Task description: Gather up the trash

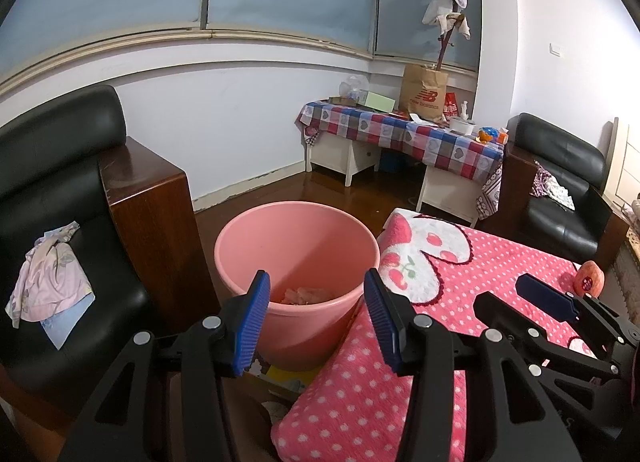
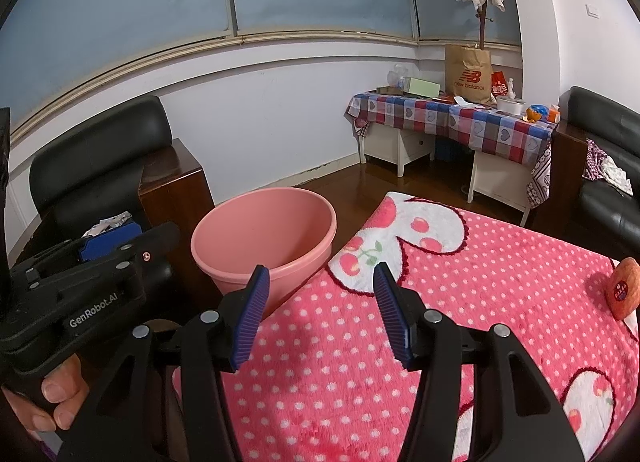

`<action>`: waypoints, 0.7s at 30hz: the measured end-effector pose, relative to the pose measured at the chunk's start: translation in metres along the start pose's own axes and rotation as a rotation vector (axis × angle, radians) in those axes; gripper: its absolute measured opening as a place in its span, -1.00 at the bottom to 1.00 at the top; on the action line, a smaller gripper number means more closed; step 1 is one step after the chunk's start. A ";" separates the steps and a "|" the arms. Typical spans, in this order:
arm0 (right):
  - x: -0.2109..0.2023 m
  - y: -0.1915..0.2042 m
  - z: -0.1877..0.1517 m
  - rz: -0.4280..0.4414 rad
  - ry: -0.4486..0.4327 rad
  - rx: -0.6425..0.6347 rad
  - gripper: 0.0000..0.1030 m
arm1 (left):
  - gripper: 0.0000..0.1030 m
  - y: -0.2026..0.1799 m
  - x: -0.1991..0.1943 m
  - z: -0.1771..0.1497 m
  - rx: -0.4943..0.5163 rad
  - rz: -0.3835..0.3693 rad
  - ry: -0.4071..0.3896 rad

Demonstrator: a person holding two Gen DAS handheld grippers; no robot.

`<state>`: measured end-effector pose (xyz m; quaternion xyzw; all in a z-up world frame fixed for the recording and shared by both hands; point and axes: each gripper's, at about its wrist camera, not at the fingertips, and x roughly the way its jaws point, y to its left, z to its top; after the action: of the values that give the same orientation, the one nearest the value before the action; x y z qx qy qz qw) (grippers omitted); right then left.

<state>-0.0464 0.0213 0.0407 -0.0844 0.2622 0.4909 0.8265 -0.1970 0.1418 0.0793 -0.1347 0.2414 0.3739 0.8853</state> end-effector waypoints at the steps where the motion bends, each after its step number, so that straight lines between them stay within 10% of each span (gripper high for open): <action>1: 0.000 0.000 0.000 0.001 0.000 0.001 0.06 | -0.06 -0.001 -0.001 0.000 0.001 -0.001 0.000; 21: 0.001 -0.001 -0.003 -0.003 0.012 0.008 0.06 | -0.06 -0.007 0.001 -0.005 0.006 -0.004 0.014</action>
<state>-0.0464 0.0205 0.0370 -0.0842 0.2689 0.4883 0.8260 -0.1933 0.1356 0.0748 -0.1351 0.2486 0.3705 0.8847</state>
